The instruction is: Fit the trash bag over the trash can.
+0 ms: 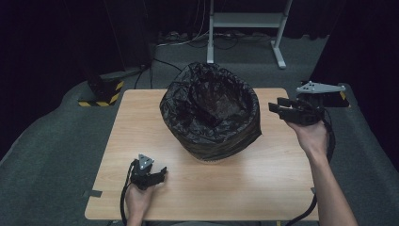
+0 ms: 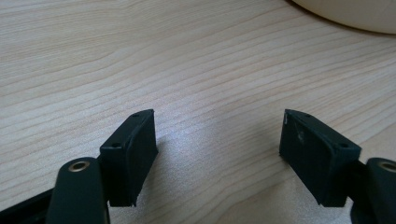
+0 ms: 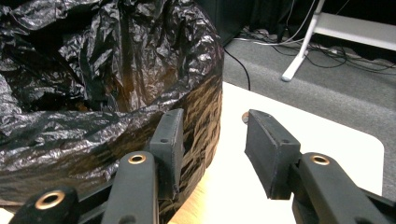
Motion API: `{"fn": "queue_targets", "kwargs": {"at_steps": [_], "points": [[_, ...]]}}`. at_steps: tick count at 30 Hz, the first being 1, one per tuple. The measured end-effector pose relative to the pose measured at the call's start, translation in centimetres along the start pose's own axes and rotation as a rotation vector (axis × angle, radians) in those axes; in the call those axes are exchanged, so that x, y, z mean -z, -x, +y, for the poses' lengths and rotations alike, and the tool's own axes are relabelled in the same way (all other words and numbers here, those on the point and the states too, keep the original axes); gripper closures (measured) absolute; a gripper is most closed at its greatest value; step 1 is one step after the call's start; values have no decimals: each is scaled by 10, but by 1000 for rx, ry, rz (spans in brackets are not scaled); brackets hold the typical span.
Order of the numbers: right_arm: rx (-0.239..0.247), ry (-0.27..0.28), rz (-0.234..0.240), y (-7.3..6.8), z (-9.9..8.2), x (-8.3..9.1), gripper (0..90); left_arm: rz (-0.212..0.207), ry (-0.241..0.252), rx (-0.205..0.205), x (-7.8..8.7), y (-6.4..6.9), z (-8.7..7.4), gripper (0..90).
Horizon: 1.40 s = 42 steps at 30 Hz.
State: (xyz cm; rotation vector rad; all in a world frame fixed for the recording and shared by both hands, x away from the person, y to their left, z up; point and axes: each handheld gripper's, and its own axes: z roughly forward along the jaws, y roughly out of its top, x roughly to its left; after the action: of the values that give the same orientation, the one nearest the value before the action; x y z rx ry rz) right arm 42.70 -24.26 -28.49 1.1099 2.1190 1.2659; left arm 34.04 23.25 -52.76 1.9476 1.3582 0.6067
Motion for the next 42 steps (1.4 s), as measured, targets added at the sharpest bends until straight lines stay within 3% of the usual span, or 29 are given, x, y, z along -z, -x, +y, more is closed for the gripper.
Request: {"fn": "queue_targets", "kwargs": {"at_steps": [18,42], "points": [[-2,2,11,0,-22,5,553,0,0,1,0,0,0,273],[-61,6,29,2,-59,-2,548,1,1,1,0,0,0,274]]}}
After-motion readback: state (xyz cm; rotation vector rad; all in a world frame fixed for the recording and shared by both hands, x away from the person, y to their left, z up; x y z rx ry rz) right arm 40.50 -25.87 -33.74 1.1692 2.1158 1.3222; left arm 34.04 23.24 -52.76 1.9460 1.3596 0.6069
